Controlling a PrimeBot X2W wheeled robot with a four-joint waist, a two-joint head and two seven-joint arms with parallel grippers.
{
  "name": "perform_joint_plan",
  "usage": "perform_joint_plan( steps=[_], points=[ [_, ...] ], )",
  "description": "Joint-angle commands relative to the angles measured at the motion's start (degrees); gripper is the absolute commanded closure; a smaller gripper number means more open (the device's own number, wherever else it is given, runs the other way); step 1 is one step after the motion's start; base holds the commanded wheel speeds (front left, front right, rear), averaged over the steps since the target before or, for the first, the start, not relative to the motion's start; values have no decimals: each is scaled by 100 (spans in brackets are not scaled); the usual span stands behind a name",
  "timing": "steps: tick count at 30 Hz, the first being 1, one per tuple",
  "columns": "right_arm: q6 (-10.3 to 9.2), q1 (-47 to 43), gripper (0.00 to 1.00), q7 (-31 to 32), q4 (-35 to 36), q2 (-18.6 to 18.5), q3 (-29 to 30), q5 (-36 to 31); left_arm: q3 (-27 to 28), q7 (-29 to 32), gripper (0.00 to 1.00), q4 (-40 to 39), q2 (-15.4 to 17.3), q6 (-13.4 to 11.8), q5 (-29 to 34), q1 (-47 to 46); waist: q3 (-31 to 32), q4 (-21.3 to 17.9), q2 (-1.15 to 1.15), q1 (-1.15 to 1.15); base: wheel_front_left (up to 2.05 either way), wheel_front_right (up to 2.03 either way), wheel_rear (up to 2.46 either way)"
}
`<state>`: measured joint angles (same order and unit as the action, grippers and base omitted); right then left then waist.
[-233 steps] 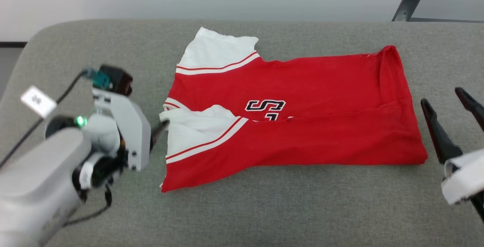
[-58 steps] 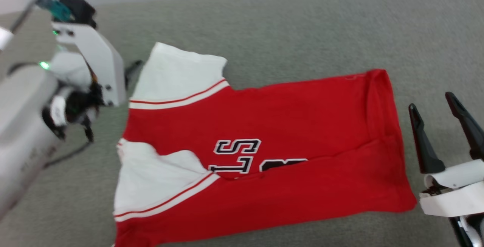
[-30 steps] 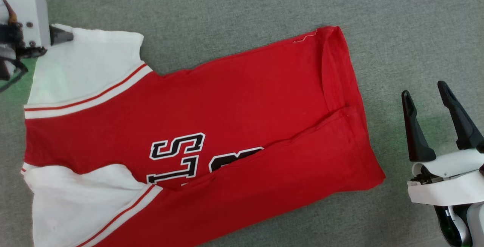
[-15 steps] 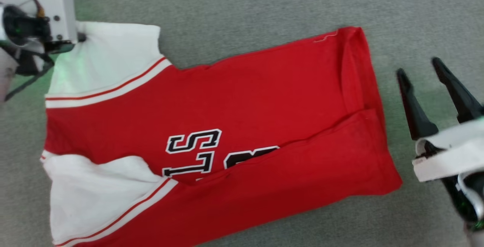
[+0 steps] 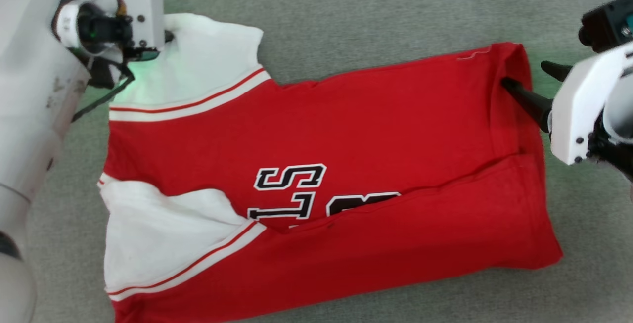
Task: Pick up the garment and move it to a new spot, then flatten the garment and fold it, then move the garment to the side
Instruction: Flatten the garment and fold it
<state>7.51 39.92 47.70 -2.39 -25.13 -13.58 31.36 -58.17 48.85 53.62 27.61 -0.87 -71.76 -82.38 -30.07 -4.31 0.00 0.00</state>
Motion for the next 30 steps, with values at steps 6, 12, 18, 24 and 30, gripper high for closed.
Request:
perform_joint_plan(
  steps=[6,12,18,24,30],
  points=[
    [-4,529,0,969,-600,63,-291,-17,-60,-60,100,247,-283,185,11,-8,-95,208,0,0,0,0,0],
    [-3,827,100,1427,-981,113,-629,94,-67,-118,100,467,-386,303,19,-61,-131,249,0,0,0,0,0],
    [-4,1040,100,1519,-1055,-59,-713,222,-23,-221,100,669,-493,408,-26,-86,-84,283,0,0,0,0,0],
    [-4,1107,100,978,-1049,-134,-614,225,100,-441,100,780,-525,540,-115,-171,68,374,0,0,0,0,0],
    [-4,982,100,209,-1025,-376,-693,384,188,-631,100,743,-500,703,-189,-169,367,565,0,0,0,0,0]
  ],
)
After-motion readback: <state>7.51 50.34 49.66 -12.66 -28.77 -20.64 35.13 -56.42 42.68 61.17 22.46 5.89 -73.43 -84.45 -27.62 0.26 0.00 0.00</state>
